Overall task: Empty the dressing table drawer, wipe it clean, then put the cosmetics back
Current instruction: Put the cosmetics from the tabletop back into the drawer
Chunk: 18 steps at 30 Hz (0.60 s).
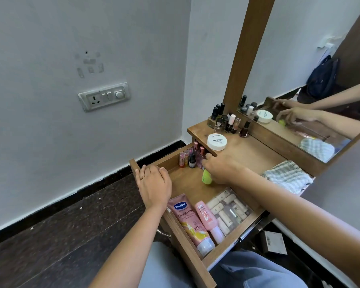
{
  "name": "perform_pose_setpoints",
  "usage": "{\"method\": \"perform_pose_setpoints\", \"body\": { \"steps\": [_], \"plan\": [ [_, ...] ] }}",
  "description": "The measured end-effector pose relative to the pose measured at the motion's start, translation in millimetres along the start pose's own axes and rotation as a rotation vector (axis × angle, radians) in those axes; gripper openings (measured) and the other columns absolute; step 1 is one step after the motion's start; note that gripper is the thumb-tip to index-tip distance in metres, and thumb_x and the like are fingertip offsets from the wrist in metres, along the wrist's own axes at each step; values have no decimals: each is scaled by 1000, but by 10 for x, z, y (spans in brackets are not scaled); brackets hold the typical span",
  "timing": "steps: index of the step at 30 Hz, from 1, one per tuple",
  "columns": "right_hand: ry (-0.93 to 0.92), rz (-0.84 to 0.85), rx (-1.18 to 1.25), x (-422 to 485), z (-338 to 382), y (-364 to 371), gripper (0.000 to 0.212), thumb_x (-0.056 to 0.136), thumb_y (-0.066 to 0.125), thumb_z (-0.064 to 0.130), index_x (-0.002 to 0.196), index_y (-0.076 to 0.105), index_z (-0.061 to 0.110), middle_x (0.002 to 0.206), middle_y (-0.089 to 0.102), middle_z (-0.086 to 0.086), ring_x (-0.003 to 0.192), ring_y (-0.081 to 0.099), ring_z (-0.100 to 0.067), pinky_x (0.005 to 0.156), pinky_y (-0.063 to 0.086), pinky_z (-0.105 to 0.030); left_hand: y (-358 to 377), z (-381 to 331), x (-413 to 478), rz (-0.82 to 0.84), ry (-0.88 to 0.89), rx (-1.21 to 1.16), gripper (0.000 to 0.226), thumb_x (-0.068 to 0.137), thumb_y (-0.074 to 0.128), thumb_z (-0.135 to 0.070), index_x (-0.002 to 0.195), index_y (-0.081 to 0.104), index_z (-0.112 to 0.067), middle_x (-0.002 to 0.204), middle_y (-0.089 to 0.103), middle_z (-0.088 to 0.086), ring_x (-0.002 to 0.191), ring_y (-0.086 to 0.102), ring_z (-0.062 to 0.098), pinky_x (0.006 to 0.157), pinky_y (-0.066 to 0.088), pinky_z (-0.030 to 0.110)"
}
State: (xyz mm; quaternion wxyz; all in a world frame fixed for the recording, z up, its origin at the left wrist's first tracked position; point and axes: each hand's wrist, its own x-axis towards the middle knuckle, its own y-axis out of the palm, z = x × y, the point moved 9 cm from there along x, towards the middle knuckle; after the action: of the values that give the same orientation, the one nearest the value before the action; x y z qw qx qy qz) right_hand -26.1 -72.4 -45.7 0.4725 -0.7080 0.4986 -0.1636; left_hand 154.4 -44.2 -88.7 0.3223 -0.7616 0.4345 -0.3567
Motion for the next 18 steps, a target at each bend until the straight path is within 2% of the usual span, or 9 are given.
{"method": "perform_pose_setpoints", "body": {
  "steps": [5,9,12,14,16,18],
  "plan": [
    [-7,-6,-60,168,8,134,35,93,40,2,126,48,4,118,53,-13,91,66,-29,55,43,-35,-1,1,-2,2,1,6,56,95,22,-33,110,68,-6,119,67,11,130,47,25,119,16,41],
    [-18,-19,-122,224,28,129,33,93,42,0,124,50,5,115,55,-12,91,66,-25,44,33,-28,4,1,1,6,-4,1,57,95,21,-34,110,68,-6,119,67,11,132,46,25,120,15,41],
    [18,-26,-95,245,-4,149,33,91,43,-1,123,51,6,113,54,-10,88,67,-26,54,46,-29,11,12,1,9,-5,-5,56,95,21,-33,110,68,-6,120,67,10,132,46,24,120,15,41],
    [42,-67,-84,208,-13,136,35,91,42,-2,125,48,4,115,51,-12,83,67,-25,56,48,-29,13,14,-1,12,-2,-2,54,96,23,-33,110,68,-6,119,67,11,131,46,25,119,16,42],
    [43,-118,-32,132,63,136,37,92,38,-4,129,42,0,119,47,-13,73,64,-21,47,44,-26,17,8,1,17,3,7,50,98,26,-30,110,68,-6,120,67,10,132,46,24,119,17,42],
    [-20,-112,66,42,273,242,39,94,36,-5,133,40,-1,122,47,-12,60,52,-15,38,31,-25,16,5,0,18,6,5,48,99,27,-29,110,68,-6,119,67,11,132,46,25,119,17,43]
  ]
}}
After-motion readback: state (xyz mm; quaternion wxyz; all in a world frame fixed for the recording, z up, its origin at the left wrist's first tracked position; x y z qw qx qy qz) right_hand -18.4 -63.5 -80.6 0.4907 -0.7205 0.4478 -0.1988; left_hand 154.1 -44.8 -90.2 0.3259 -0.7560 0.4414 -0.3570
